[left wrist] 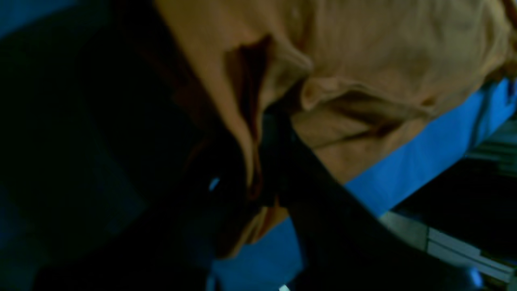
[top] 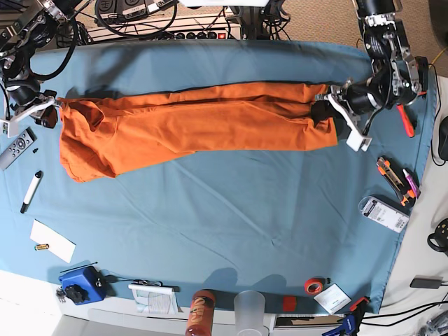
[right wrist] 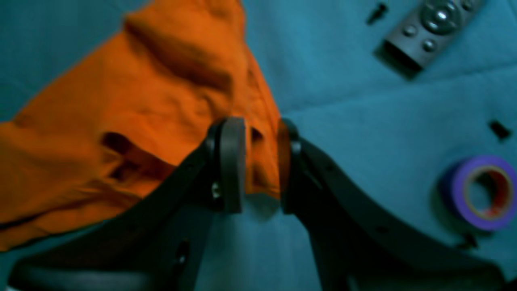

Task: Layout the t-shirt on the table in an organized manner, then fold the t-shirt properly
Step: 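Release the strip ends with both grippers and raise them, then grasp the strip's end with the left gripper and fold it toward the right gripper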

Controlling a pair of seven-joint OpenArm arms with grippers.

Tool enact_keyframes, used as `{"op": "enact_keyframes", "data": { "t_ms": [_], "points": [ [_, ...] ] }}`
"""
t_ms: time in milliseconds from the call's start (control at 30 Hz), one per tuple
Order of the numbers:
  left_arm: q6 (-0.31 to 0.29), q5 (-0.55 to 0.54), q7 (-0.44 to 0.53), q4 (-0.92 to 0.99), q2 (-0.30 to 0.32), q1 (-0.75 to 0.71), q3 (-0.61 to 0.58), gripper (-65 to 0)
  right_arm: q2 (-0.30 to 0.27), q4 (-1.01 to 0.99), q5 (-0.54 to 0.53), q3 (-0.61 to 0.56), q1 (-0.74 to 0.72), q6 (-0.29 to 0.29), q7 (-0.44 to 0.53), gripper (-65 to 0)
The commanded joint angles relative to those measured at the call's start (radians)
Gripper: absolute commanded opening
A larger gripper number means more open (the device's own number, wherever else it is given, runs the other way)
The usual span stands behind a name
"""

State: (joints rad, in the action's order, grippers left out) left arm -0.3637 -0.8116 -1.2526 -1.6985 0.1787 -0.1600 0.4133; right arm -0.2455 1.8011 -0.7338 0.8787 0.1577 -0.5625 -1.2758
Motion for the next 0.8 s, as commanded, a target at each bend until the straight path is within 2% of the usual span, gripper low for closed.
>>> {"op": "enact_keyframes", "data": {
  "t_ms": [0, 133, 233, 333, 433, 600, 700, 767],
  "points": [
    [0.0, 0.014, 0.004, -0.012, 0.026, 0.019, 0.002, -65.0, -0.018, 0.018, -0.033, 0.004, -0.01, -0.003, 0.029, -50.3],
    [0.001, 0.083, 0.004, -0.012, 0.11, 0.052, 0.002, -65.0, -0.018, 0.018, -0.06, 0.004, -0.024, -0.021, 0.031, -50.3],
    [0.001, 0.087, 0.003, -0.012, 0.18, 0.051, 0.008, -65.0, -0.018, 0.018, -0.063, 0.004, -0.039, -0.029, 0.031, -50.4],
    [0.001, 0.086, 0.004, -0.012, 0.22, 0.052, 0.038, -65.0, -0.018, 0.018, -0.063, 0.004, -0.052, -0.029, 0.031, -50.3],
    [-0.007, 0.006, -0.012, -0.014, 0.245, 0.052, 0.085, -65.0, -0.018, 0.018, -0.063, 0.004, -0.061, -0.029, 0.031, -50.3],
    [-0.164, -0.291, -0.093, -0.1, 0.235, 0.02, 0.117, -65.0, -0.018, 0.018, -0.063, 0.004, -0.061, -0.029, 0.034, -50.3],
    [-0.173, -0.3, -0.08, -0.204, 0.185, -0.019, 0.098, -65.0, -0.018, 0.018, -0.063, 0.004, -0.061, -0.029, 0.034, -50.3],
    [-0.173, -0.259, -0.053, -0.28, 0.138, -0.04, 0.052, -65.0, -0.018, 0.018, -0.063, 0.004, -0.061, -0.029, 0.034, -50.3]
  ]
}}
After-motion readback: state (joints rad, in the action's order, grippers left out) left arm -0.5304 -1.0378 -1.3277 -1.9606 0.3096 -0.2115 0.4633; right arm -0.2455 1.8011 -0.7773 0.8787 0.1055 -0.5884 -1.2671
